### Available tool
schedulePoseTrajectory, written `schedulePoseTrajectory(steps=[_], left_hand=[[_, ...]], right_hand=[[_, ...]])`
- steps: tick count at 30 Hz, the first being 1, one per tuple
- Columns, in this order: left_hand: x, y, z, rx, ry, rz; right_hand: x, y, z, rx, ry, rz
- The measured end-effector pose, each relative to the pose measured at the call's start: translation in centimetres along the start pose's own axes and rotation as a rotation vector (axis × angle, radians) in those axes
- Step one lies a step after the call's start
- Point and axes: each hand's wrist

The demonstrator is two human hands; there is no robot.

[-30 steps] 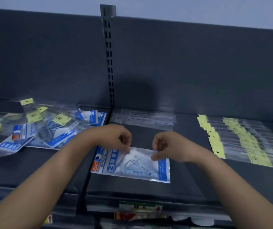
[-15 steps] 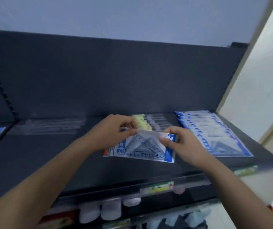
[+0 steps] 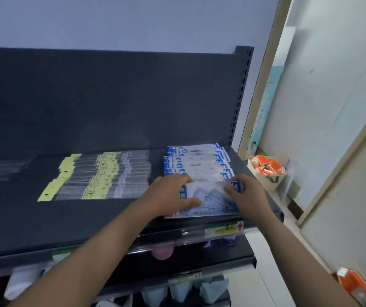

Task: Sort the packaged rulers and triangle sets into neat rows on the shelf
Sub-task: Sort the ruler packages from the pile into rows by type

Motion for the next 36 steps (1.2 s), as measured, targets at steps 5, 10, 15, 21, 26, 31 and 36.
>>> schedulePoseTrajectory(steps=[5,10,15,21,26,31,36], left_hand=[[-1.0,-0.1,1.2,0.010,-0.103,-0.082],[-1.5,-0.3,3.3,0.039,-0.122,-0.116],[-2.2,0.1,4.3,0.082,-0.072,-0.123],[-2.8,0.2,4.7,0.085,-0.014,-0.149],[-2.3,1.1,3.8,0.155,-0.009,-0.219],[-0.6,2.8,1.1,0.300,0.133,0.142],[0.6,4.4,-5.3,0.527,0.107,0.318]], right_hand=[[-0.8,1.8,1.7,0.003,-0.112,0.015],[-1.0,2.7,4.3,0.003,-0.179,-0.065],[0.0,3.2,5.8,0.068,-0.259,-0.234],[0.2,4.3,5.6,0.119,-0.273,-0.217],[0.4,4.4,5.1,0.141,-0.278,-0.197],[1.0,3.2,5.7,0.197,-0.343,-0.330],[-0.8,-0.6,2.4,0.431,-0.308,-0.492]])
Point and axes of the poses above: each hand's wrist, its own z-axis towards the middle knuckle, its own x-axis out of the back of the hand, y = z × x, and after that the axes turned 11 degrees about z, right-handed
